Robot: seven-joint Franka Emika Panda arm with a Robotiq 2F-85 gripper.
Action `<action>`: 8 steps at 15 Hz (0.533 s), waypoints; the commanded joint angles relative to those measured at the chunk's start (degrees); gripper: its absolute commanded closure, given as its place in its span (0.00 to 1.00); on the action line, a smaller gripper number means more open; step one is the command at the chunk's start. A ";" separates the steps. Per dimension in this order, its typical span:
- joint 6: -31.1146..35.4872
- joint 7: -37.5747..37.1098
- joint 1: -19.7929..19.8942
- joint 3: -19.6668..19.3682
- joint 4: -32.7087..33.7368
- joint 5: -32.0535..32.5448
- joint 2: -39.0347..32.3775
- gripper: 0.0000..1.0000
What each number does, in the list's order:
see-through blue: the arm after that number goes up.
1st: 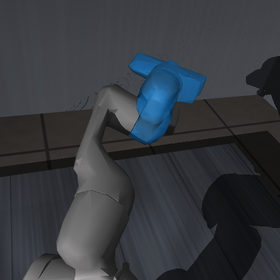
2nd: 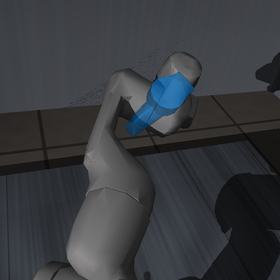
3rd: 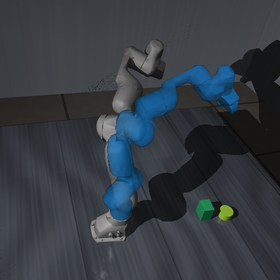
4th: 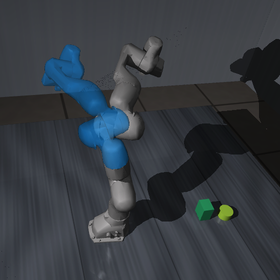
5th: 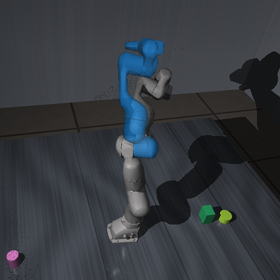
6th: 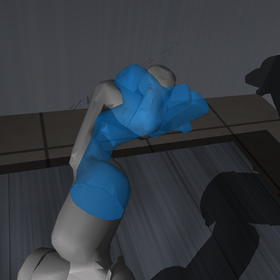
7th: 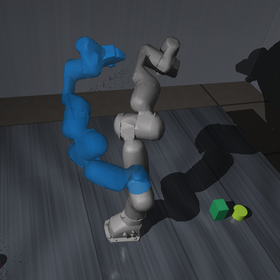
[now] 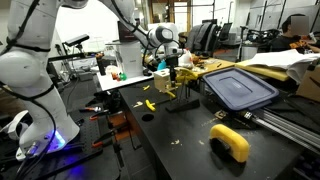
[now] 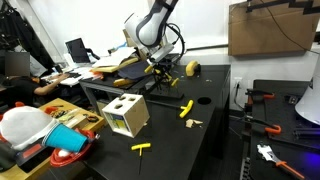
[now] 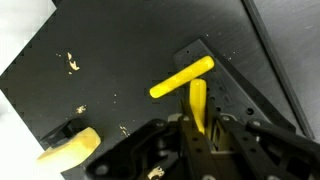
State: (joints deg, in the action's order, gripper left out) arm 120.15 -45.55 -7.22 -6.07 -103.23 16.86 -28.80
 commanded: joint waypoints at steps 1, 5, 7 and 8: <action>-1.31 -0.94 -0.86 -0.62 0.26 0.62 0.24 0.96; -1.39 -1.01 -1.02 -0.72 0.54 0.82 -0.81 0.96; -1.39 -1.06 -1.08 -0.79 0.47 0.86 -1.47 0.96; -1.30 -1.10 -1.09 -0.83 0.37 0.93 -1.69 0.96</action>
State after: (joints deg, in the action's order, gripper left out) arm 120.15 -45.55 -7.35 -6.08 -103.23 16.97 -29.98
